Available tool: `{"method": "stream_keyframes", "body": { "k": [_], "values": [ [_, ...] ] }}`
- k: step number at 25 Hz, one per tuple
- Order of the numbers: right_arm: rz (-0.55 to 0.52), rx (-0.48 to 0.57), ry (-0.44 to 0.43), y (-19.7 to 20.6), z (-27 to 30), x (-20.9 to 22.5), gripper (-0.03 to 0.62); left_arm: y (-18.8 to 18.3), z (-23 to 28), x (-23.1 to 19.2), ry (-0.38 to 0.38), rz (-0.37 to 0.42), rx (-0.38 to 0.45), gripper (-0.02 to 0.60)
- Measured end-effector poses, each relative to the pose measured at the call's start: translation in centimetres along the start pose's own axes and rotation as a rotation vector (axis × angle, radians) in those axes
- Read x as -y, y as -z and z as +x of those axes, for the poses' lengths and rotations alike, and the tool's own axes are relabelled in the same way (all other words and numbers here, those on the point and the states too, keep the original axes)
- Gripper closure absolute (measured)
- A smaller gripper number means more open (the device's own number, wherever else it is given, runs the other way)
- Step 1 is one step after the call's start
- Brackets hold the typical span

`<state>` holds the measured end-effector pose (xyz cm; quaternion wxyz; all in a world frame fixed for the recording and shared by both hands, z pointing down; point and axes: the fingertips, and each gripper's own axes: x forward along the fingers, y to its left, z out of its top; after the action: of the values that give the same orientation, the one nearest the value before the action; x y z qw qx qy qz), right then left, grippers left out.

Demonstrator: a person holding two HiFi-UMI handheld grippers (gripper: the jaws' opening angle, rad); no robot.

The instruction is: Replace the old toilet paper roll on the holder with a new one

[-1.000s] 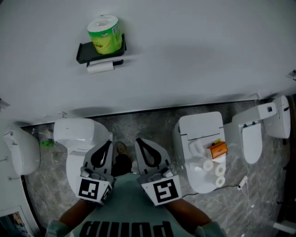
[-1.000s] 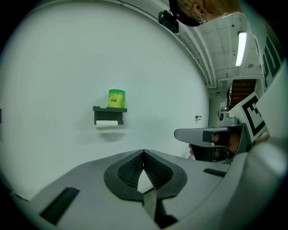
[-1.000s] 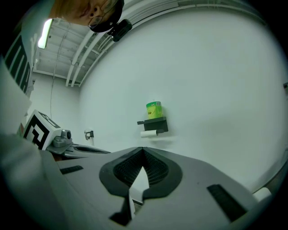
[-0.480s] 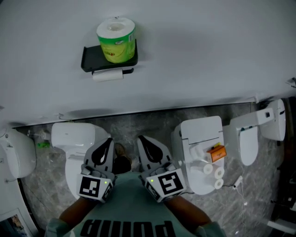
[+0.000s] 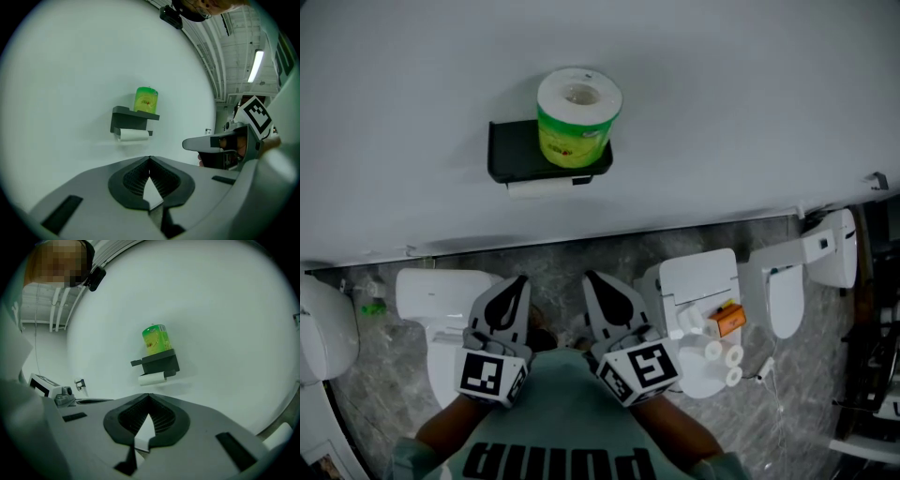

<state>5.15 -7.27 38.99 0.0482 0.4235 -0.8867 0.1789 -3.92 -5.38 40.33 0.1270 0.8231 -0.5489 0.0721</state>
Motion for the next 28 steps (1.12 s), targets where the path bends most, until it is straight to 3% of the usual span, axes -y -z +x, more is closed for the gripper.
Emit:
{"method": "stream_keyframes", "body": {
  "k": [8, 15, 22, 28],
  "values": [
    [0.018, 0.004, 0.062, -0.9, 3.0, -1.1, 0.592, -0.5, 0.6, -3.9, 0.062, -0.015, 0.029, 0.578],
    [0.049, 0.003, 0.081, -0.8, 4.8, -1.8, 0.592, -1.3, 0.5, -6.2, 0.057, -0.064, 0.072, 0.578],
    [0.073, -0.005, 0.036, -0.8, 6.6, -1.7, 0.592, -1.0, 0.5, -7.6, 0.004, -0.068, 0.061, 0.578],
    [0.152, 0.012, -0.053, -0.9, 7.9, -1.1, 0.592, -1.5, 1.1, -7.9, -0.061, -0.055, 0.053, 0.578]
  ]
}}
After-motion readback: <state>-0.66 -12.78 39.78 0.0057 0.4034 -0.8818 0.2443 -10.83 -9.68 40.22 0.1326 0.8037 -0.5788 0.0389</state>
